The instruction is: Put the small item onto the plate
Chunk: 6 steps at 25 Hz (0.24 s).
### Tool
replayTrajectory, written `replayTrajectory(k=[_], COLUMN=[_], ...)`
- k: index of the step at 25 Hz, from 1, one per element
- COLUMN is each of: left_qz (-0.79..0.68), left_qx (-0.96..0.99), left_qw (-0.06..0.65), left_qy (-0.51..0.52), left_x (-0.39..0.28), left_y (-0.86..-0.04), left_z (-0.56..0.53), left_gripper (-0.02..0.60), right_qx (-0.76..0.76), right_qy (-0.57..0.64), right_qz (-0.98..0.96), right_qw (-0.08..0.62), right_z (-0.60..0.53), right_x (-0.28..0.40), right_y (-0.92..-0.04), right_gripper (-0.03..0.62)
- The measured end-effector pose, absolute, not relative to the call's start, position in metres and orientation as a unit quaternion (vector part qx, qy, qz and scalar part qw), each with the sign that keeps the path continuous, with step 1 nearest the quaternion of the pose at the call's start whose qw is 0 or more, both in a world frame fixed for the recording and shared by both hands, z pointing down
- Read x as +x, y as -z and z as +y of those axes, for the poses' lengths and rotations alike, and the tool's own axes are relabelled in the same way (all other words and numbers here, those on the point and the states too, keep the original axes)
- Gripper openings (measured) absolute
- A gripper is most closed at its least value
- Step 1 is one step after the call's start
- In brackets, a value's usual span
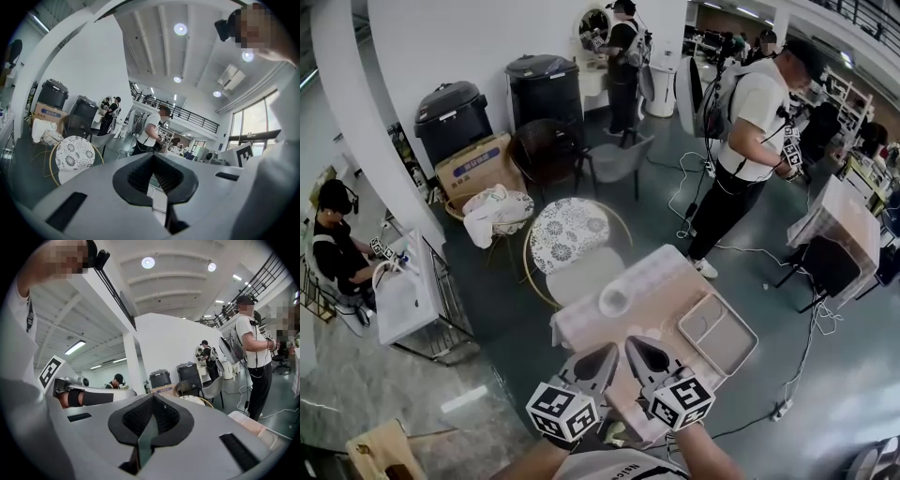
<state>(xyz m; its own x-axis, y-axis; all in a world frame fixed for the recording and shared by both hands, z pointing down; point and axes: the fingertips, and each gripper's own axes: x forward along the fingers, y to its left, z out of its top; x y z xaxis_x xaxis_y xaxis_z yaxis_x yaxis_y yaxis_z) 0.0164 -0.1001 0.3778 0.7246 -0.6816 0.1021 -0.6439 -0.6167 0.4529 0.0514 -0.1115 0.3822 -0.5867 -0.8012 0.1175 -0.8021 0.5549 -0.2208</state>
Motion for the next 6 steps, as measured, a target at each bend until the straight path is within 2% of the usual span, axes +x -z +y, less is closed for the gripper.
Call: replayTrajectory(k=[6], left_qz=[-0.368], left_qx=[0.899], left_qw=[0.235], left_qy=[0.035], left_x=[0.0209], left_y=[-0.3781], left_z=[-0.1041], left_gripper=[0.005], right_qx=[0.454], right_qy=[-0.129], right_qz=[-0.881], right_qw=[0.004], right_z=[-0.1173], right_x=[0.0546], right_y=[-0.3844], right_gripper=[0.014])
